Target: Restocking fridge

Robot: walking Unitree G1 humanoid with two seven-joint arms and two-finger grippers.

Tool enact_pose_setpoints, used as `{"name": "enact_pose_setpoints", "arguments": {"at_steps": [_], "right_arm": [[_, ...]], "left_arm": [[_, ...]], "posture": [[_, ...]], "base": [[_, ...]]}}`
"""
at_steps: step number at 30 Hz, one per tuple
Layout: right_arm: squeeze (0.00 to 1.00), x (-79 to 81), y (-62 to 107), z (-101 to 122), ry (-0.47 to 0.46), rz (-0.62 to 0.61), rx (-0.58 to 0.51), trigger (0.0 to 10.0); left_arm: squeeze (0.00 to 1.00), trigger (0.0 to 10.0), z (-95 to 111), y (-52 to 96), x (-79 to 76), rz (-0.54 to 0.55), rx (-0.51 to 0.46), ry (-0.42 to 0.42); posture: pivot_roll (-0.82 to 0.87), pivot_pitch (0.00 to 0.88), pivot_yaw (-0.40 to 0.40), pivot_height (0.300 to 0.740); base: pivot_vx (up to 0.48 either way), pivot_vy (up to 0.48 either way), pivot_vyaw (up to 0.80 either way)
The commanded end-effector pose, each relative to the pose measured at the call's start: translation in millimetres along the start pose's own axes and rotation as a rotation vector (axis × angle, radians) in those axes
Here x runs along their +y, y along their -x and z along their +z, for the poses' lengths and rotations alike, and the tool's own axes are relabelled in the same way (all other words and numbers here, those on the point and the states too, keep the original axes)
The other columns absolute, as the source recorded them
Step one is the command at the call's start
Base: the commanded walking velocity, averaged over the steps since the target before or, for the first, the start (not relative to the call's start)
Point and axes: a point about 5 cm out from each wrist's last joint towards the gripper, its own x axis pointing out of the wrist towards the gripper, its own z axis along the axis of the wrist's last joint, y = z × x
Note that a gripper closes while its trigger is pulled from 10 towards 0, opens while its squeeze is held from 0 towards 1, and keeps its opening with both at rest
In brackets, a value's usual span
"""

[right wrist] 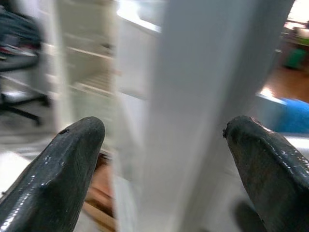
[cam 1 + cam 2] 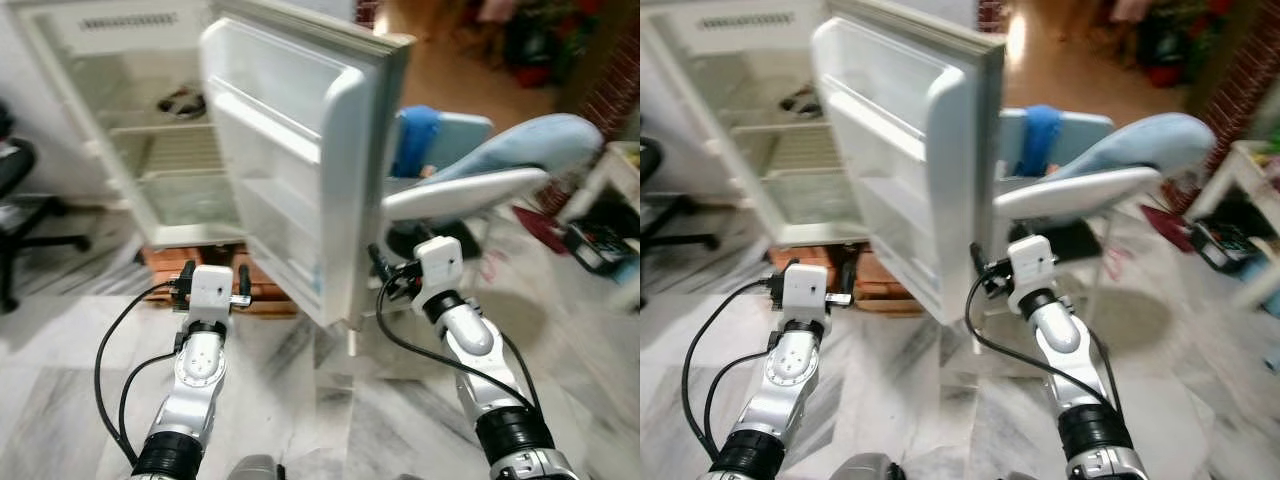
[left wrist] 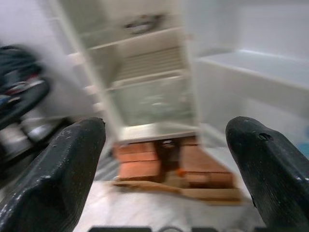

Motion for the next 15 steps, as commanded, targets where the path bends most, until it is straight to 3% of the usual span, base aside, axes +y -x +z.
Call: {"name": "enact_pose_setpoints", "arguments": {"at_steps": [1, 7, 9, 15], "right_arm": [[0.00, -4.4, 0.1, 1.3, 0.015, 0.001, -0.001, 10.0], [0.00, -3.1, -2.4, 3.7, 0.013, -0.001, -0.013, 10.0], [0.00, -3.8, -3.1, 4.5, 0.011, -0.015, -0.017, 10.0], [0.00, -12.0, -2.6, 7.6, 0.026, -0.075, -0.035, 10.0]], "left_arm": [[0.00, 10.0, -1.1, 0.8, -1.5, -0.005, 0.009, 0.007], [0.00, 10.0, 1.1, 3.0, -0.1, -0.032, -0.039, -0.025], [0.00, 10.0, 1.2, 2.8, 0.4, -0.027, -0.032, -0.014], [0.00, 10.0, 0.9, 0.8, 0.5, -0.027, -0.019, -0.008]], "posture": [[0.06, 0.000, 0.041, 0.740], [0.06, 0.000, 0.042, 0.740], [0.06, 0.000, 0.044, 0.740], [0.05, 0.000, 0.045, 0.740]], "base": [[0.000, 0.000, 0.79], [0.000, 0.000, 0.79], [0.480, 0.000, 0.56], [0.356, 0.000, 0.00]]}}
